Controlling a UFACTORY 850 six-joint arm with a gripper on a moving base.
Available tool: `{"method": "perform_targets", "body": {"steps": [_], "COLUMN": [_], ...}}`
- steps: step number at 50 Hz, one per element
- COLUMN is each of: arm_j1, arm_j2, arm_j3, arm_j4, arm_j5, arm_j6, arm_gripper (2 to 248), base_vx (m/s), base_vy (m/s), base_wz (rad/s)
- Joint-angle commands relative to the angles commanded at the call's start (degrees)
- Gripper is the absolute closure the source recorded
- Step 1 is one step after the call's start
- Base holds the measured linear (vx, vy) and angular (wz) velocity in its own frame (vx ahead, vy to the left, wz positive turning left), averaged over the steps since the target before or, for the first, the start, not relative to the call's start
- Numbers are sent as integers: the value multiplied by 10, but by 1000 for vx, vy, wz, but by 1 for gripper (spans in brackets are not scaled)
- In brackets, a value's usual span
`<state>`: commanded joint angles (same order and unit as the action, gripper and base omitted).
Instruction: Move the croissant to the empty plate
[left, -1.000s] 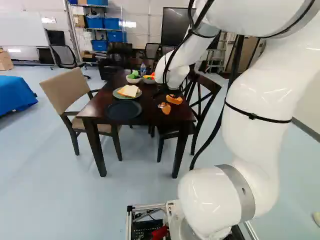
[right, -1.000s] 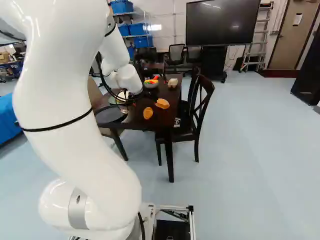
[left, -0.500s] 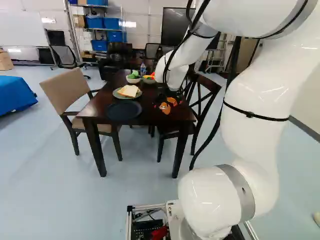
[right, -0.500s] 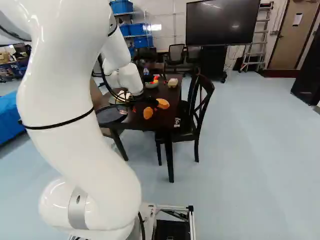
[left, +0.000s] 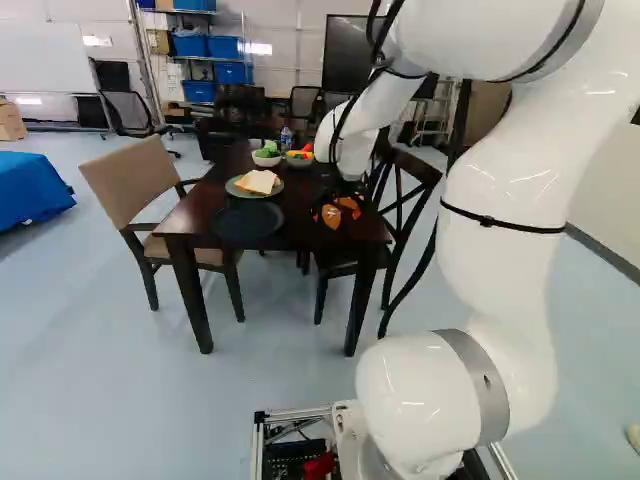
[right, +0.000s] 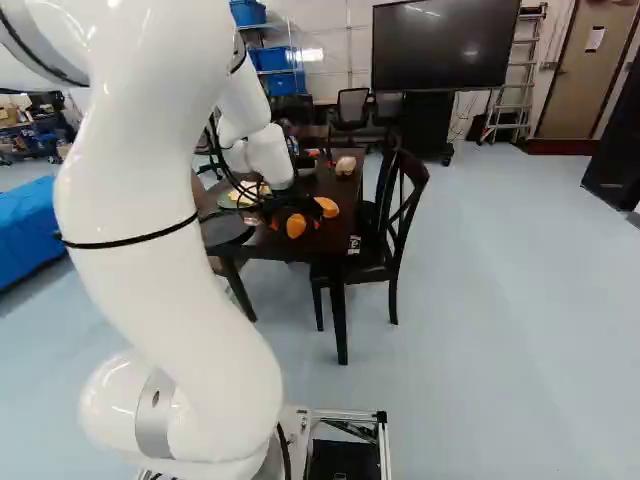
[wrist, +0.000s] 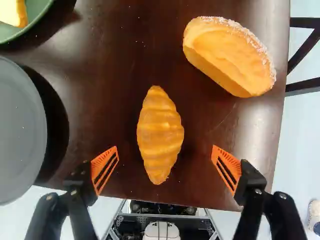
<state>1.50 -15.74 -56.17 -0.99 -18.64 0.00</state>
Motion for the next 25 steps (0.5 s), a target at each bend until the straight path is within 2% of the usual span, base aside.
{"method": "perform_targets", "body": {"steps": [25], "arm_j1": [0], "arm_j2": [-9], "arm_j3": [-11], "arm_j4": [0], "arm_j5": [3], "arm_j6": [0], "arm_gripper": [3], "base_vx": [0], "base_vy": [0], "base_wz": [0]}}
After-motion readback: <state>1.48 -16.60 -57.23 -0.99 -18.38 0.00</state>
